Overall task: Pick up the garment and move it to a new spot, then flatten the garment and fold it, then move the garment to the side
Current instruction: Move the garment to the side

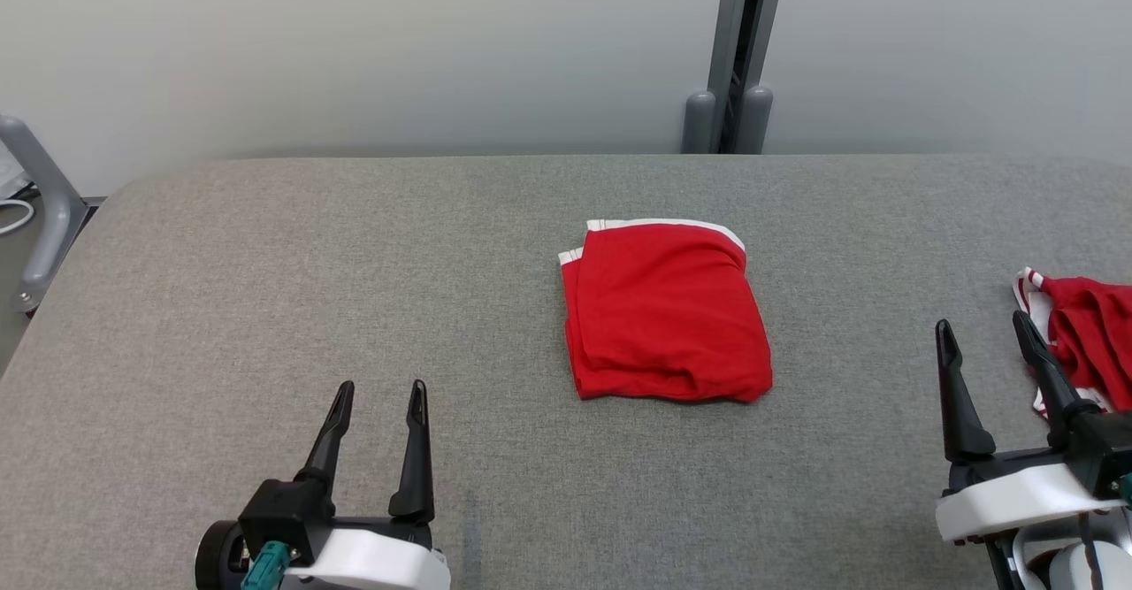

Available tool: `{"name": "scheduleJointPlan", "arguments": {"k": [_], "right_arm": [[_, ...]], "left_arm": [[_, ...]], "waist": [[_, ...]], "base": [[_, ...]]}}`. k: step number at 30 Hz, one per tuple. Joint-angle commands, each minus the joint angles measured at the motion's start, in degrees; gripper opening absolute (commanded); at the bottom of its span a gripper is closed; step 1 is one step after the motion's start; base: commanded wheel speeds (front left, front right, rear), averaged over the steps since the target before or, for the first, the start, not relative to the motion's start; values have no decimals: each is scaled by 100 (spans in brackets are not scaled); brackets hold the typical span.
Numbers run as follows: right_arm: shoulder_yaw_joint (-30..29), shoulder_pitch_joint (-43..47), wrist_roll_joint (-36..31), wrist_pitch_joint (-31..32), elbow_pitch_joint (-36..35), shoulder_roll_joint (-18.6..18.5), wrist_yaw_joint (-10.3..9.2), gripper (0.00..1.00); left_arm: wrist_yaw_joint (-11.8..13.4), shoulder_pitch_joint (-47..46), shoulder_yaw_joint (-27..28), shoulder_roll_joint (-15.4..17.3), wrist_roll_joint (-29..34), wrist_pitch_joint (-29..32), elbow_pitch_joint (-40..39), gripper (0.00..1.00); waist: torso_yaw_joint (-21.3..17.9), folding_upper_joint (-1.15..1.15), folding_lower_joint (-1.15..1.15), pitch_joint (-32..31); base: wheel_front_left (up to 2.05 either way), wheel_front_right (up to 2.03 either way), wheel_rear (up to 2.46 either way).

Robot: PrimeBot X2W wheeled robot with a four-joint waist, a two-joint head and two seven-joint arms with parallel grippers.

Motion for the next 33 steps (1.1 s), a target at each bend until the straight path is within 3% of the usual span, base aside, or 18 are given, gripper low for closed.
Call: {"name": "scheduleJointPlan", "arguments": {"k": [1,33], "right_arm": [[13,20,39,-26,24,-29,-2,100],[35,-48,258,-27,85,-14,-2,100]], "left_arm": [[-21,-11,-2,22,4,-5,-1,100],[-59,-42,-40,22,13,-5,87,100]], "waist": [[7,0,0,9],[76,0,0,58]], "base": [[0,0,0],[0,0,0]]}}
